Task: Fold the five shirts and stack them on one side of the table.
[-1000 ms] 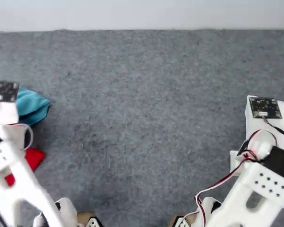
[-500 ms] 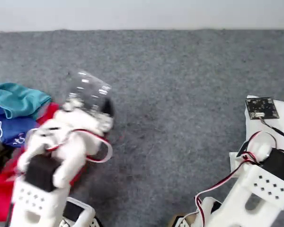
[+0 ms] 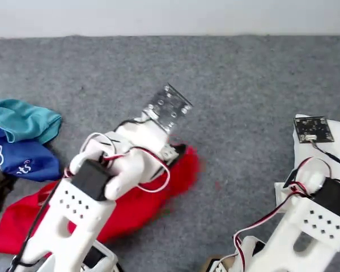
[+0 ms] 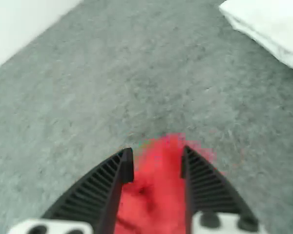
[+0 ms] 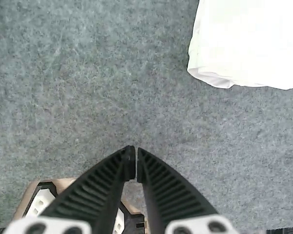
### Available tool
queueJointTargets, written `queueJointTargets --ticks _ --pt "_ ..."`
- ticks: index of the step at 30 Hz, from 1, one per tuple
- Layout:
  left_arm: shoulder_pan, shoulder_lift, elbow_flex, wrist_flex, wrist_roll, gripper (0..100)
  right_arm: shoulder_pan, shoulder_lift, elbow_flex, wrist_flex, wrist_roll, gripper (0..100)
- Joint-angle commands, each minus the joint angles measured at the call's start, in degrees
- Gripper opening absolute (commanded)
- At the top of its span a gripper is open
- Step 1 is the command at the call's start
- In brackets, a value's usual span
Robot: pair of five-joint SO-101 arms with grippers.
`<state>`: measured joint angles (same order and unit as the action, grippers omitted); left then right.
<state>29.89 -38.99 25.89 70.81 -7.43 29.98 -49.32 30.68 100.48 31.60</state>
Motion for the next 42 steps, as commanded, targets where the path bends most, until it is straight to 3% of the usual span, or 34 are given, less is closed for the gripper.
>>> queueJointTargets --ticks 1,9,17,22,27,32,37,42 --pt "-4.2 -0.3 -4.3 3.6 0.3 18 -0.7 -0.6 -0.3 2.1 0.5 0.9" --pt "-18.3 3.7 4.4 7.5 -6.9 18 -0.7 -0.6 -0.3 1.9 0.5 0.9" --pt "-21.2 19.2 17.2 -5.5 -11.3 18 -5.9 -0.6 -0.2 2.0 0.2 0.9" --pt "-31.9 33.8 16.9 -12.7 -16.4 18 -7.9 -0.5 -0.2 2.0 0.1 0.9" --pt "-45.8 40.3 4.1 -6.2 -22.1 18 -7.9 -0.5 -0.2 1.9 0.1 0.9" --pt "-55.2 43.1 -5.9 -1.4 -27.2 18 -8.0 -0.5 -0.2 1.8 0.1 0.9" --pt "-58.8 43.3 -11.6 2.9 -29.1 18 -13.9 -0.5 -0.2 1.9 0.1 0.9" --pt "-56.9 43.3 -19.6 12.3 -29.1 18 -18.7 -0.5 -0.2 2.0 -0.2 0.9"
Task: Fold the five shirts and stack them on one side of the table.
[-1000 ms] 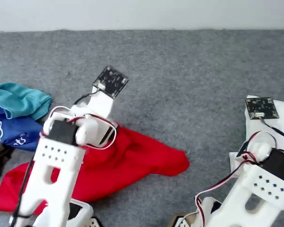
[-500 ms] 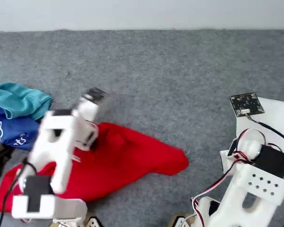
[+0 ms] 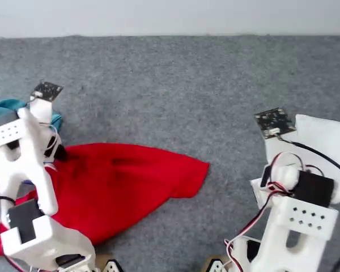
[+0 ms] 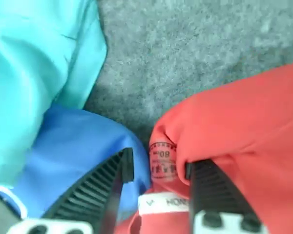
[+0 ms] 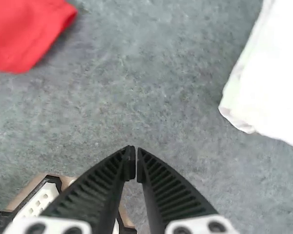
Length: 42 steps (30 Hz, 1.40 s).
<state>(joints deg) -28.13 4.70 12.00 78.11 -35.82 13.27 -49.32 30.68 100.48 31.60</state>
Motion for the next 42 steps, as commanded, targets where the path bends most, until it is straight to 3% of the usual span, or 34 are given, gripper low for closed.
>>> queueJointTargets --ticks 1,9,19,22,31,36,42 --pt "1.9 -0.4 -7.4 7.2 -0.7 18 -2.2 -0.5 -0.2 2.0 -1.0 0.9" --pt "10.3 -0.4 -17.9 22.4 -0.7 18 -2.4 -0.5 -0.1 2.1 -4.3 0.9" --pt "20.4 7.4 -18.3 18.5 -0.4 18 -2.4 -0.5 1.8 1.9 -4.2 0.9" --pt "22.6 11.2 -18.3 21.0 -0.6 18 -2.4 -0.5 1.8 1.9 -4.0 0.9" --pt "22.4 6.2 -16.4 22.5 -0.6 18 -2.4 -0.5 2.0 1.9 -4.0 0.9" --pt "22.3 0.9 -6.9 22.2 -3.7 18 -2.4 -0.5 2.0 1.9 -4.0 0.9" --pt "20.0 0.7 -4.0 16.8 -3.6 20 -2.4 -0.5 2.0 1.8 -4.0 0.9"
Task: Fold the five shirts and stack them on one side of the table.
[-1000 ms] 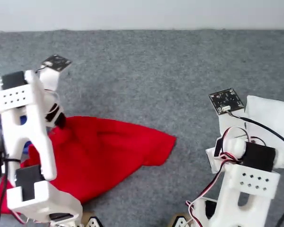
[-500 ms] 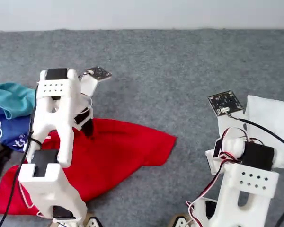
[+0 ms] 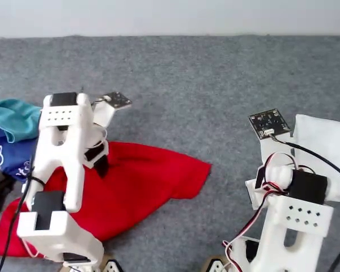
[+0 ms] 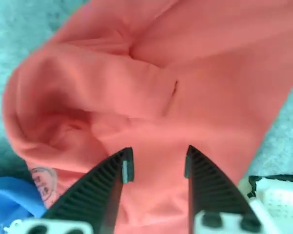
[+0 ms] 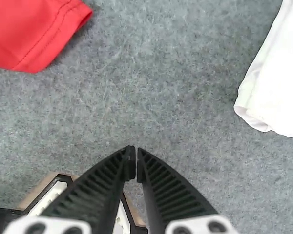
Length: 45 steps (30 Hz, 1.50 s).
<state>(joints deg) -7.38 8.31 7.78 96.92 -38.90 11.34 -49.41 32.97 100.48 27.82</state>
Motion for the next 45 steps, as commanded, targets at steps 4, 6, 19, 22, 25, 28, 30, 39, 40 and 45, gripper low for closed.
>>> queueJointTargets --ticks 4,6,19,22,25,28,30,39,40,45 --pt "-0.9 -2.1 2.2 -5.3 -0.5 23 -0.5 -0.4 -0.3 1.8 -0.2 0.9" --pt "-1.1 0.4 2.5 -6.8 -0.1 23 -0.5 -0.4 -0.3 1.7 -0.2 0.9" --pt "-1.9 13.2 -3.9 -7.1 2.5 22 -0.5 -0.4 -0.3 0.7 -0.2 0.9" --pt "-3.1 13.3 -3.9 -7.1 2.3 19 -0.5 -0.4 -0.3 0.7 -0.2 0.9" --pt "-4.1 13.4 -3.8 -6.7 2.3 18 -0.5 -0.4 -0.3 0.7 -0.2 0.9" --pt "-4.2 13.4 -3.4 -6.2 2.3 18 -0.5 -0.4 -0.3 0.6 -0.2 0.9" --pt "-3.9 13.4 -2.1 -6.8 2.3 18 -0.5 -0.4 -0.3 0.6 -0.2 0.9" --pt "-3.9 13.4 1.6 -9.6 2.4 18 -0.5 -0.4 -0.3 0.6 -0.2 0.9" --pt "-3.9 13.4 1.7 -10.2 2.5 18 -0.5 -0.4 -0.3 0.6 -0.2 0.9" --pt "-3.9 13.4 1.8 -12.2 2.6 12 -0.5 -0.4 -0.3 0.6 -0.2 0.9"
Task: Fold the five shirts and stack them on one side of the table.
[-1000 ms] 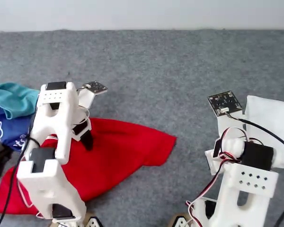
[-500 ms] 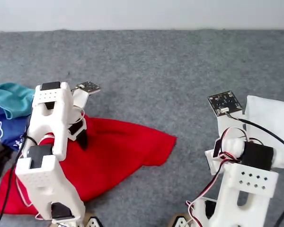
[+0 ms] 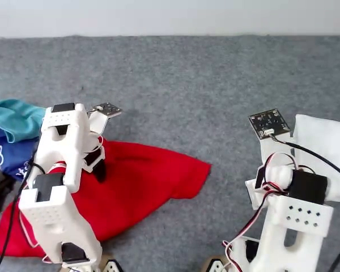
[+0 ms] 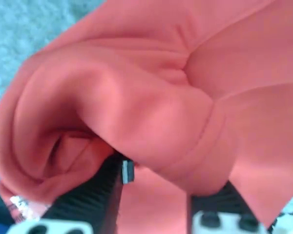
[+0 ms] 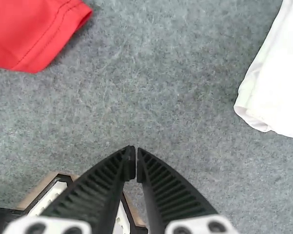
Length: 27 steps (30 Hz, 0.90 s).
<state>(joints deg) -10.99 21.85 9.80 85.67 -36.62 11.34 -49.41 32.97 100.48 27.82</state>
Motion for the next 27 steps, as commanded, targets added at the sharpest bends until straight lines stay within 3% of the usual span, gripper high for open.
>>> queueJointTargets --ticks 1,8,19,22,27 --pt "-0.2 -0.2 -0.2 -1.1 0.4 11 -0.5 -0.4 -0.2 0.6 -0.2 0.9" --pt "-0.2 -0.9 -0.5 -0.5 0.2 3 -0.5 -0.4 -0.2 0.6 -0.4 0.9" --pt "-1.3 -1.2 -15.8 14.9 0.5 2 -0.6 -0.4 -0.2 -1.2 -0.4 0.9" --pt "-2.5 -5.6 -17.6 14.8 0.5 2 -0.9 -0.4 -0.4 -2.5 -0.3 0.9" --pt "-2.5 -17.1 -16.9 14.7 0.8 2 -7.3 0.0 -0.2 -4.1 -0.4 0.9"
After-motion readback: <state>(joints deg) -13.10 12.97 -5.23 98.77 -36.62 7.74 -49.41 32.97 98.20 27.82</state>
